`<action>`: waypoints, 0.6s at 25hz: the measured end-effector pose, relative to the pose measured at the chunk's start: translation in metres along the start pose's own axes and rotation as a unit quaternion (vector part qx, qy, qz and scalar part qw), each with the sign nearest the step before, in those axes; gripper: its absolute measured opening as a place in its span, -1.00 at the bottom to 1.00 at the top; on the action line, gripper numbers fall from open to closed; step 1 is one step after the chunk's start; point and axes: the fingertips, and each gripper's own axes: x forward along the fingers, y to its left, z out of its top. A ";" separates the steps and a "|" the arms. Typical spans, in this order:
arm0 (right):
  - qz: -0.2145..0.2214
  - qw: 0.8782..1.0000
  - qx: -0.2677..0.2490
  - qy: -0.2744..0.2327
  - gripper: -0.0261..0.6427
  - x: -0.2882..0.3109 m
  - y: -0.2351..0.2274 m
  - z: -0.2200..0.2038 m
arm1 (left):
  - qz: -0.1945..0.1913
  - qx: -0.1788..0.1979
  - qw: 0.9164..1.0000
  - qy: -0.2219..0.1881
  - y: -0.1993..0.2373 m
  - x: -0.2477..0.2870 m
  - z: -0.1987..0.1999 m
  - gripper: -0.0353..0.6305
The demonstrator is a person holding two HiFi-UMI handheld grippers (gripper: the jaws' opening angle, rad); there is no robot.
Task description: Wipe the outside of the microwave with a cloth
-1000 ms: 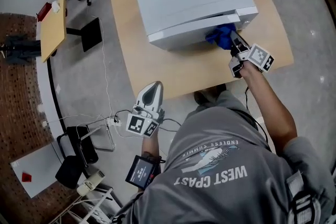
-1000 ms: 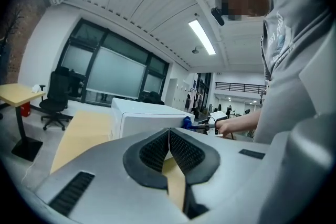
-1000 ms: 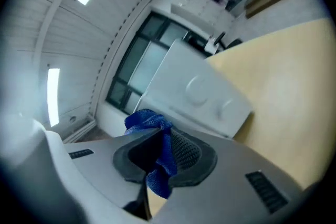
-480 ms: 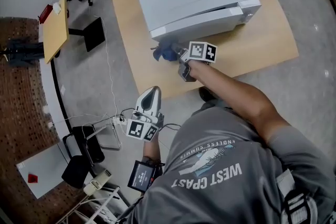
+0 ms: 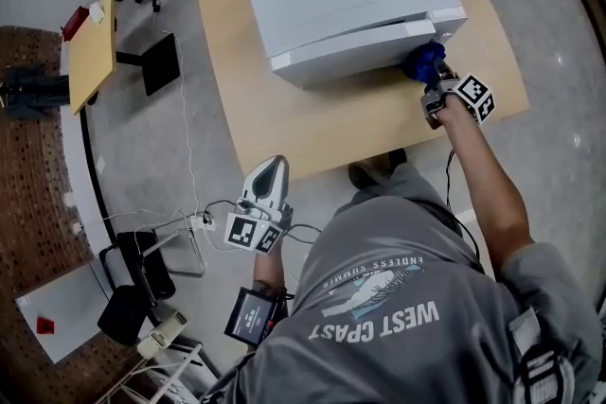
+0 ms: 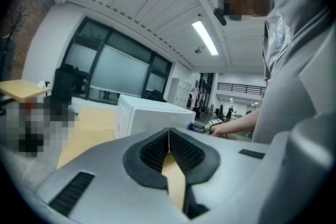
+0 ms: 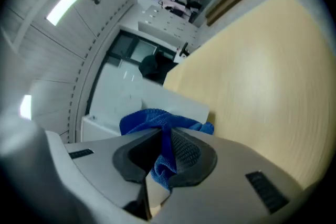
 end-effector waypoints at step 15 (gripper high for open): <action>0.245 0.940 -0.015 0.237 -0.75 0.009 0.255 -0.253 | -0.029 0.019 0.999 0.008 -0.028 0.020 0.016 -0.82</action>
